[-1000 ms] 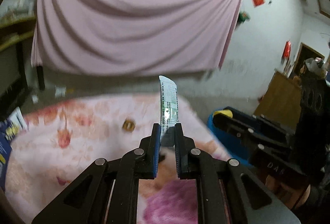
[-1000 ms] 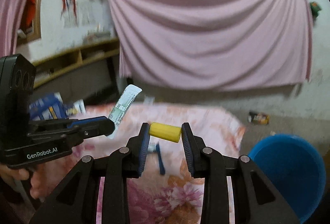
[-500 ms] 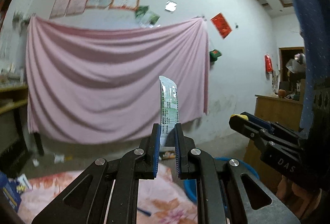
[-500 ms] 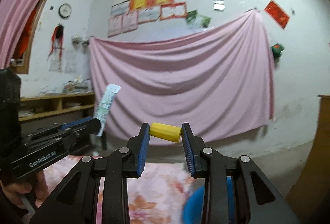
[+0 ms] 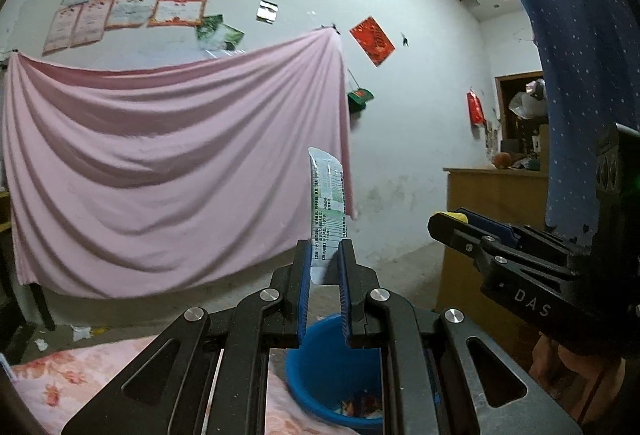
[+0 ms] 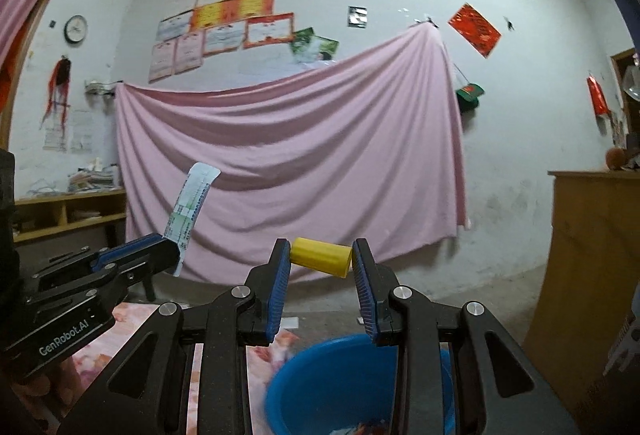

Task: Collect trash
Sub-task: 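Carry the paper strip and yellow cap over the blue bucket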

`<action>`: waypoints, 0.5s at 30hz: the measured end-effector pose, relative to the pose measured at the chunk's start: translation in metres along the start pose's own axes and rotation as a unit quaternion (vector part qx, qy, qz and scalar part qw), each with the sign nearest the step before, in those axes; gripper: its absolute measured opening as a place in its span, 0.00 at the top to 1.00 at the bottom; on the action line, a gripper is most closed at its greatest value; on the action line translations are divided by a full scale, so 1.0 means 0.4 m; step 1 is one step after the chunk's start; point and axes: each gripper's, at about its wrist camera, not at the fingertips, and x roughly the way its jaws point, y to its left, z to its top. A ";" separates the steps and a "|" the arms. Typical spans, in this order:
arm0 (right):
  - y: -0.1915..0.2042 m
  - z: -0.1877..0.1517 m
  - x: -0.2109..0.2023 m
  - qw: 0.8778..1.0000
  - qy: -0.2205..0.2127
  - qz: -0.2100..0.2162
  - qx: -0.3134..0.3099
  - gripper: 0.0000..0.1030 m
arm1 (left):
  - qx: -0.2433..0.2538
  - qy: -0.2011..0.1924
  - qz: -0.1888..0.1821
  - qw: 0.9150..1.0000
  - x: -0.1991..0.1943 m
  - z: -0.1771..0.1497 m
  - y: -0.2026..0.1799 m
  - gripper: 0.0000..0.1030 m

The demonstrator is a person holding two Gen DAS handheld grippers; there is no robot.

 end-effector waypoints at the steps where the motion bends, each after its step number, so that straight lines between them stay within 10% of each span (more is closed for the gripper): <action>1: -0.006 -0.005 0.000 1.000 0.003 -0.003 0.001 0.71 | -0.001 0.006 -0.003 1.000 0.007 -0.004 -0.004 0.90; 15: -0.078 -0.109 0.061 0.992 0.114 -0.026 0.047 0.71 | -0.095 0.184 -0.048 0.977 0.137 -0.045 -0.013 0.90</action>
